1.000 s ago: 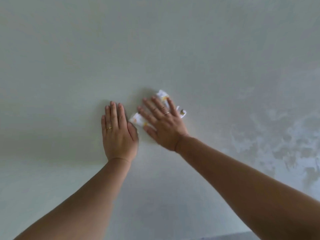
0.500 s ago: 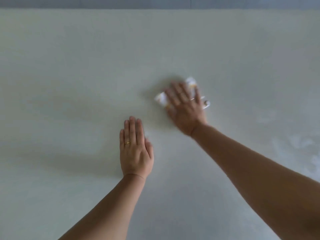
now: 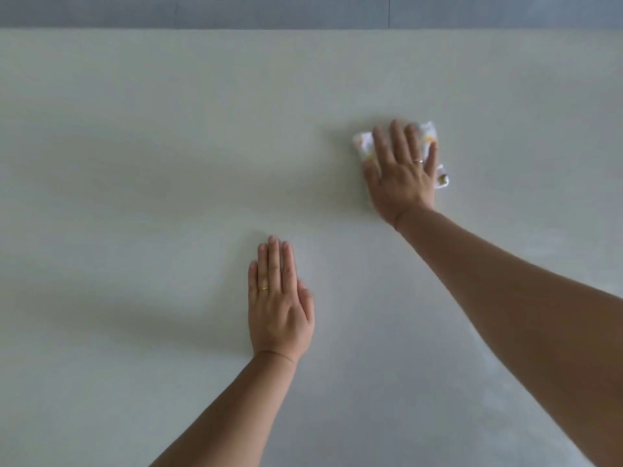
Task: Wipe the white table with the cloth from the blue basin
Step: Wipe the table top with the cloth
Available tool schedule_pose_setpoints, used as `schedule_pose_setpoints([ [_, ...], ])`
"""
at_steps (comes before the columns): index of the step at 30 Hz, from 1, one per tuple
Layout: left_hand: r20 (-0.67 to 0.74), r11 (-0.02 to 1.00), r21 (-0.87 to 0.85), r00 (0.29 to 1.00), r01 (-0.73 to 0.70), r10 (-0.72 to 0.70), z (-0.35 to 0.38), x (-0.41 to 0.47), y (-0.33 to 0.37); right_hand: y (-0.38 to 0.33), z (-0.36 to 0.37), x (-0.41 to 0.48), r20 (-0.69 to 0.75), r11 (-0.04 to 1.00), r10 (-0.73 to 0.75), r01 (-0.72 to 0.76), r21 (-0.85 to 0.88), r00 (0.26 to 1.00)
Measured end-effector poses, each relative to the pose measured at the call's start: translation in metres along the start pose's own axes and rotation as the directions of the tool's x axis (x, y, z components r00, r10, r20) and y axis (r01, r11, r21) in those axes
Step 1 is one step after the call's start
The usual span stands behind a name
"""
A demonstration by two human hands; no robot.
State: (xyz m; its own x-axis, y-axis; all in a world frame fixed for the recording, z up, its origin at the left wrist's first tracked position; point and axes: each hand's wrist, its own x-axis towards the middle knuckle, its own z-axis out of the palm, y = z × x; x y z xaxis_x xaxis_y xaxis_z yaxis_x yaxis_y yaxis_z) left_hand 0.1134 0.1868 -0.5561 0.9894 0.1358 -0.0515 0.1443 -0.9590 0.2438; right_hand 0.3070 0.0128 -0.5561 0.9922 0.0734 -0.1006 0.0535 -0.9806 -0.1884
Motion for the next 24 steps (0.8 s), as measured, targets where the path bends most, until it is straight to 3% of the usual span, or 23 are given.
schedule_pose_setpoints([
  [2,-0.005,1.000,0.010,1.000,0.006,-0.006,0.000,0.000,0.000,-0.023,0.004,0.005,-0.032,0.964,0.262,-0.260,0.050,0.965],
  [3,-0.006,1.000,0.013,1.000,0.010,-0.010,-0.001,0.000,0.000,-0.041,0.008,-0.001,-0.031,0.957,0.288,-0.286,0.044,0.957],
  [4,-0.002,1.000,0.015,1.000,0.013,-0.013,-0.002,0.000,0.001,-0.059,0.012,-0.011,-0.019,0.977,0.211,-0.211,0.033,0.977],
  [6,0.012,1.000,0.015,1.000,0.024,-0.024,-0.004,0.001,0.004,-0.082,0.016,-0.037,0.053,0.987,-0.162,0.162,-0.013,0.985],
  [8,0.023,0.999,0.010,0.999,0.030,-0.030,-0.006,0.001,0.005,-0.068,0.009,-0.037,0.151,0.866,-0.488,0.498,-0.035,0.860],
  [9,0.022,1.000,0.000,0.999,0.027,-0.027,-0.007,0.001,0.005,-0.052,0.005,-0.026,0.161,0.824,-0.551,0.564,-0.053,0.819],
  [11,0.004,0.999,-0.033,1.000,0.013,-0.013,-0.011,0.005,0.004,-0.021,-0.001,0.003,0.112,0.886,-0.447,0.457,-0.084,0.887],
  [13,-0.030,0.997,-0.070,0.999,-0.014,0.012,-0.016,0.018,0.006,-0.005,-0.006,0.027,0.035,0.994,-0.105,0.106,-0.016,0.994],
  [15,-0.064,0.996,-0.074,0.997,-0.053,0.048,-0.019,0.044,0.011,-0.024,-0.003,0.031,0.005,0.983,0.177,-0.177,0.052,0.984],
  [16,-0.081,0.996,-0.065,0.995,-0.062,0.056,-0.019,0.061,0.015,-0.040,0.001,0.028,0.006,0.972,0.229,-0.229,0.057,0.973],
  [17,-0.094,0.997,-0.059,0.995,-0.050,0.044,-0.018,0.079,0.019,-0.054,0.004,0.021,0.011,0.980,0.193,-0.193,0.055,0.981],
  [19,-0.090,0.998,-0.059,0.996,0.015,-0.021,-0.016,0.116,0.024,-0.066,0.009,0.008,0.058,0.995,-0.097,0.096,0.010,0.994],
  [21,-0.066,0.997,-0.044,0.996,0.064,-0.067,-0.008,0.143,0.022,-0.047,0.003,0.016,0.106,0.917,-0.390,0.397,-0.052,0.915],
  [22,-0.051,0.997,-0.026,0.996,0.071,-0.072,-0.003,0.150,0.020,-0.032,-0.001,0.028,0.114,0.892,-0.436,0.446,-0.076,0.893],
  [24,-0.030,0.998,0.010,0.998,0.061,-0.061,0.003,0.155,0.017,-0.007,-0.007,0.058,0.075,0.949,-0.295,0.301,-0.096,0.953],
])
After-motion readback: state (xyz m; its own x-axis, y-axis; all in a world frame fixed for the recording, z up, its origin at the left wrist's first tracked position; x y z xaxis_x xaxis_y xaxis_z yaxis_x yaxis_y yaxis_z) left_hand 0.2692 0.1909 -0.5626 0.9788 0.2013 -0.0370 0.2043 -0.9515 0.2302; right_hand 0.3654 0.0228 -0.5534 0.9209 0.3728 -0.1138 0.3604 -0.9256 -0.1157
